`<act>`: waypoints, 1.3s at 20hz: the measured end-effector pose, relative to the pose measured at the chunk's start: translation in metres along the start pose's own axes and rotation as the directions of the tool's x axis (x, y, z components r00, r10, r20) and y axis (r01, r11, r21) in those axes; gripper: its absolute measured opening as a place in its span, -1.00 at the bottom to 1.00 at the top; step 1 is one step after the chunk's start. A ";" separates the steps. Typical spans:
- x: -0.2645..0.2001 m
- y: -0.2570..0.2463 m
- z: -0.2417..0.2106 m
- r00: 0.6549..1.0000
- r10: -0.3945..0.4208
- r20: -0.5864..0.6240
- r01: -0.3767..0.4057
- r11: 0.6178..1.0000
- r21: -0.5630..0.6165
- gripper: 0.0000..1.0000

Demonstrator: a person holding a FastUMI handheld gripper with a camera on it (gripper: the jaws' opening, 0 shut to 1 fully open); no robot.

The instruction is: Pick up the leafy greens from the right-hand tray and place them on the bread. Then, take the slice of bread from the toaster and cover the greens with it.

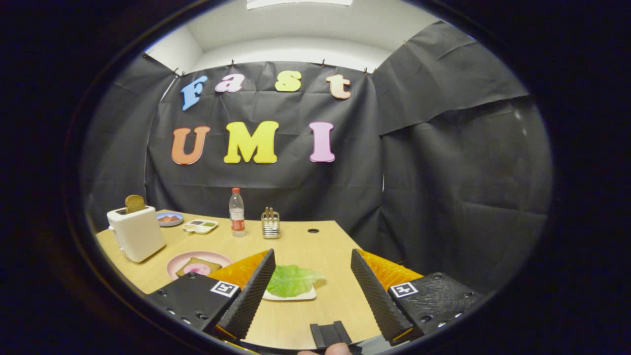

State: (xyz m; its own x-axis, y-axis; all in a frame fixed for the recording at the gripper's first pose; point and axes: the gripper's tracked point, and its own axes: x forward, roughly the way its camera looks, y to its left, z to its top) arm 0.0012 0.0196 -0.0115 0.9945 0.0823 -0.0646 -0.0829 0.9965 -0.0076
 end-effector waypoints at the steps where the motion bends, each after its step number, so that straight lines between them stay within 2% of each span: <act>1: 0.004 0.001 -0.006 0.999 0.017 -0.033 -0.017 1.000 0.021 0.90; 8: 0.053 -0.003 -0.040 0.973 0.051 -0.226 0.000 0.976 0.218 0.91; 13: 0.096 -0.007 -0.068 0.929 0.075 -0.362 0.101 0.890 0.444 0.91; 18: 0.138 -0.011 -0.089 0.910 0.044 -0.413 0.182 0.852 0.491 0.91; 21: 0.158 -0.010 -0.109 0.886 0.055 -0.460 0.230 0.809 0.541 0.91; 25: 0.176 -0.015 -0.121 0.878 0.049 -0.477 0.250 0.802 0.542 0.88; 26: 0.179 -0.014 -0.125 0.873 0.051 -0.485 0.258 0.795 0.549 0.71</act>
State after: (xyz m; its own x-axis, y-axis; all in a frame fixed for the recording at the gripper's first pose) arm 0.1726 0.0188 -0.1476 0.8331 0.1165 -0.5408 0.2259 0.8207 0.5248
